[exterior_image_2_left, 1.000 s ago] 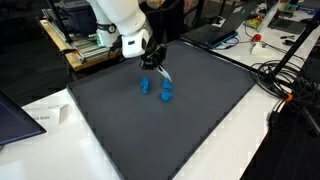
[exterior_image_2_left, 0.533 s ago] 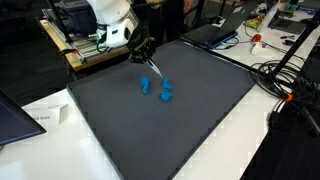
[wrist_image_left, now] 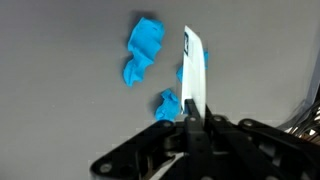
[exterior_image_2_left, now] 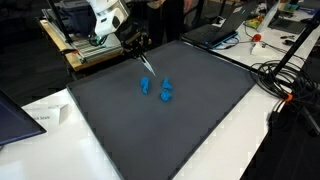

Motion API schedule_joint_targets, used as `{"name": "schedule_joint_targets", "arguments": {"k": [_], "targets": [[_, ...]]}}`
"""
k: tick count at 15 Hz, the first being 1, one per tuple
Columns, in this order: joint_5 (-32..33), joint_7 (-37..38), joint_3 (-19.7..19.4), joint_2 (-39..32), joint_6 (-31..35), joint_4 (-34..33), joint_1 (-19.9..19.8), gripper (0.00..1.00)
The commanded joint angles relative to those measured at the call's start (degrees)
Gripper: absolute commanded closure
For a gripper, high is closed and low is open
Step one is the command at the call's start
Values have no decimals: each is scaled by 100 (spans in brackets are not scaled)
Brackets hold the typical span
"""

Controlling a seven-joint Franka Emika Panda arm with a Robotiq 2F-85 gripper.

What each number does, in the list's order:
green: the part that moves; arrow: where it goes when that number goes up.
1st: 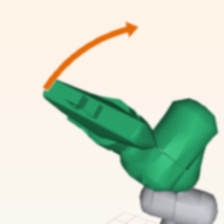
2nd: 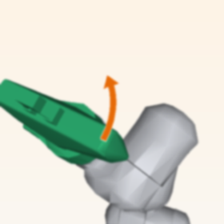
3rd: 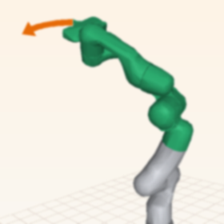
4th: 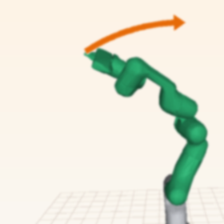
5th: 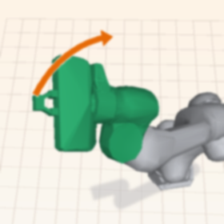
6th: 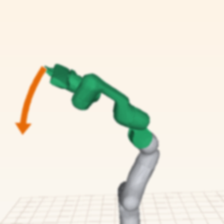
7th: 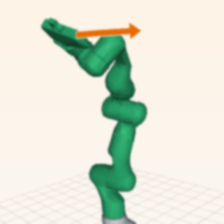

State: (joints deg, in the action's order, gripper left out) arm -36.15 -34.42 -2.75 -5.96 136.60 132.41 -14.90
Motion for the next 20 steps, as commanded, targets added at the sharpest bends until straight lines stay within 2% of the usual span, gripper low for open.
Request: {"name": "schedule_joint_targets", "arguments": {"k": [1,3,6,9,13,14,15,16,20], "targets": [[301,-17,-128,524,347,441,269,99],[618,62,-138,692,579,575,393,99],[1479,165,-139,958,930,798,559,99],[2195,226,-162,1145,985,916,675,99],[2379,-251,-207,1342,876,985,866,99],[1885,-572,-263,1421,970,1001,956,99],[2202,-128,-250,1121,881,801,930,99],[2185,-156,-263,1147,881,803,965,96],[2186,-145,-279,1114,880,802,968,96]]}}
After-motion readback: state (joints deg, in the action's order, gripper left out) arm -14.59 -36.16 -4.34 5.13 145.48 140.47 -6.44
